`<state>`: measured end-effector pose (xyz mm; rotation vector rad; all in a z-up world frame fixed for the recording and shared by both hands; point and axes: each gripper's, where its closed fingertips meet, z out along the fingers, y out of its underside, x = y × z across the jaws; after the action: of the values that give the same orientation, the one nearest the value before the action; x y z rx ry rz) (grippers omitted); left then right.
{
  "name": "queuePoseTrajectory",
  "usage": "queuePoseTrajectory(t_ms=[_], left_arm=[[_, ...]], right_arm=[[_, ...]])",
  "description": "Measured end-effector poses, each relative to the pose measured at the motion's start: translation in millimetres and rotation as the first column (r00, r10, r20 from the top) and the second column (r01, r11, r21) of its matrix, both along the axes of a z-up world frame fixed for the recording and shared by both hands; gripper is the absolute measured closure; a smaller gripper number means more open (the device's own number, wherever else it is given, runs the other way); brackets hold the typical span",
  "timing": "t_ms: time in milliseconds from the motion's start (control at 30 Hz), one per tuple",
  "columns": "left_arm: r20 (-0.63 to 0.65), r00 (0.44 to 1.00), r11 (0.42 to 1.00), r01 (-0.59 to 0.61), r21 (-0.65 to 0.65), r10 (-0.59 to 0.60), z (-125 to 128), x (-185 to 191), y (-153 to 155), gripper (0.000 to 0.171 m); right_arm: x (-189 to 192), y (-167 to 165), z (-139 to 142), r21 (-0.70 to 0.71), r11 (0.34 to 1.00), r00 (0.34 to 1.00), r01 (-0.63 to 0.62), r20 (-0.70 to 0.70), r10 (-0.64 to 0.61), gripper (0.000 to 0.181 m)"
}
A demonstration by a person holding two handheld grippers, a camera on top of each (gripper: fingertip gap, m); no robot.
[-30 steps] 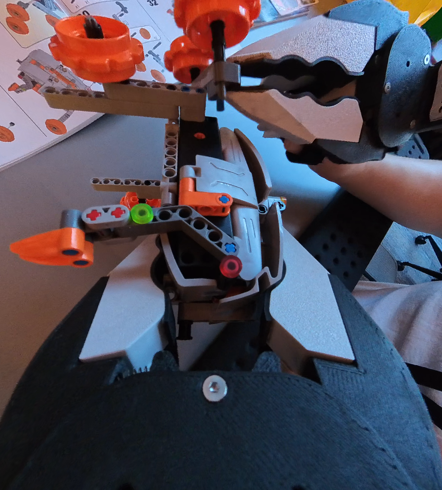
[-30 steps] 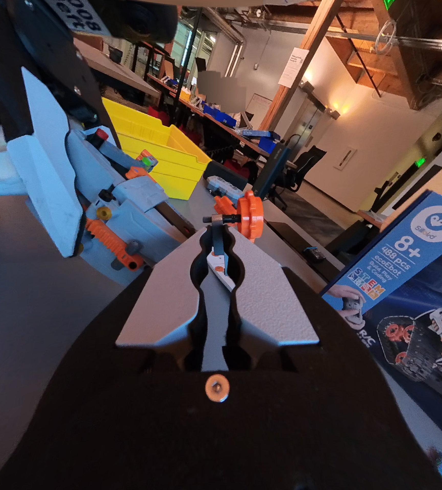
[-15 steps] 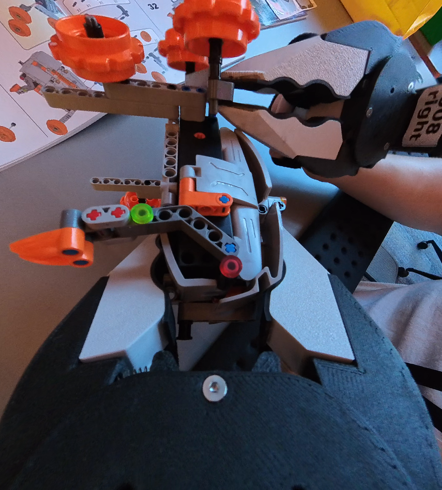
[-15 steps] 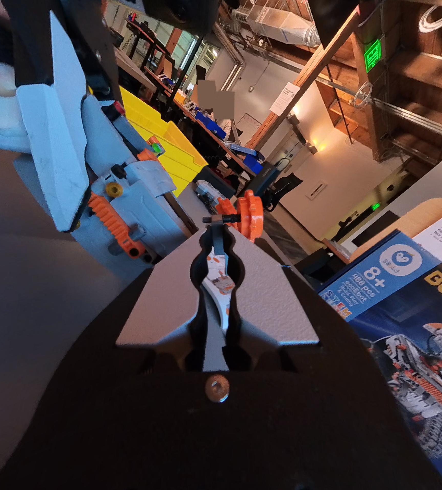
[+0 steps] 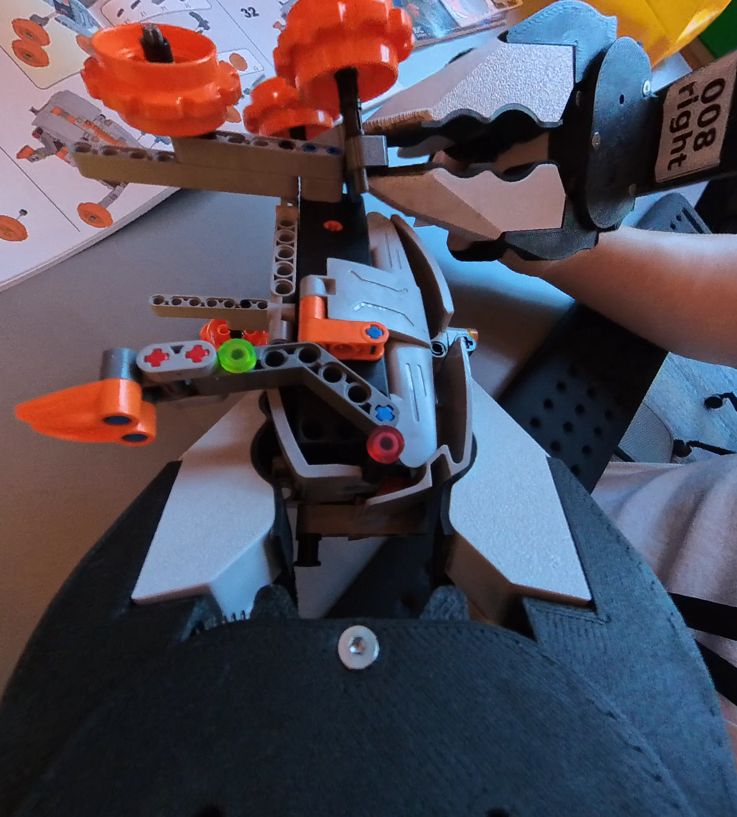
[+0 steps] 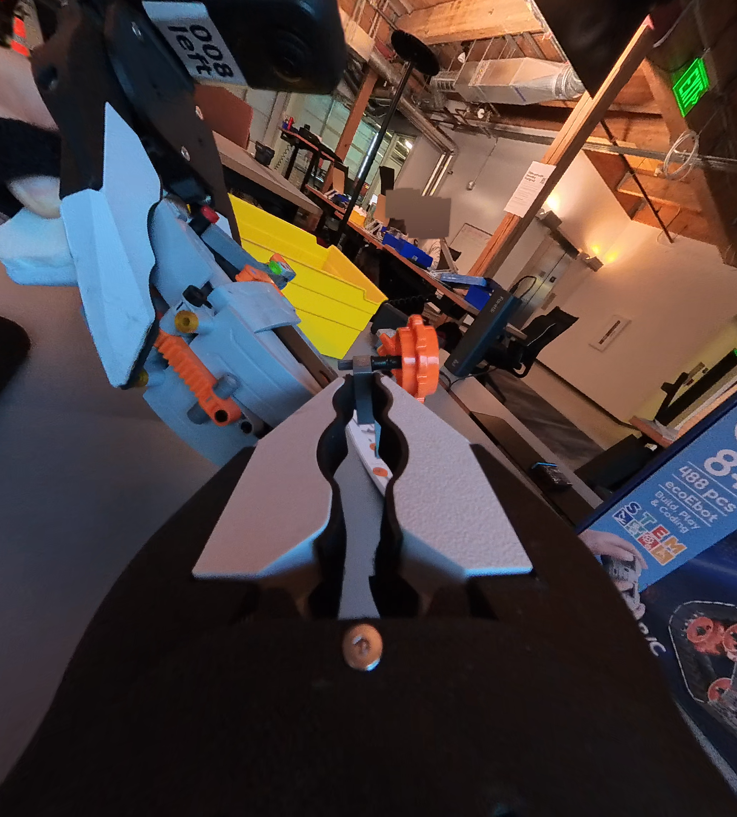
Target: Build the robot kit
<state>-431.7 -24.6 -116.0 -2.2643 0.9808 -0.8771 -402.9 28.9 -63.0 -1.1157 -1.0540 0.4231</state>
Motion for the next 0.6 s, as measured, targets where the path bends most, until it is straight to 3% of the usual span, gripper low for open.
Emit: queuePoseTrajectory(t_ms=[233,367,600], left_arm=[[-0.018,1.000,1.000,-0.009,0.030,0.010,-2.4,1.8,-1.9,0.094],[-0.036,0.999,0.999,-0.008,0.044,0.009,-3.5,1.5,-2.1,0.094],[0.007,1.000,1.000,-0.003,0.013,0.003,-1.2,1.2,-1.9,0.094]], right_arm=[[1.4,-3.6,-1.8,0.051,0.999,1.000,0.007,0.029,-0.008,0.174],[2.9,-3.0,-3.3,-0.069,0.997,0.998,-0.046,-0.050,0.043,0.174],[2.8,-0.6,-1.3,-0.161,0.983,0.987,-0.087,-0.149,0.063,0.174]])
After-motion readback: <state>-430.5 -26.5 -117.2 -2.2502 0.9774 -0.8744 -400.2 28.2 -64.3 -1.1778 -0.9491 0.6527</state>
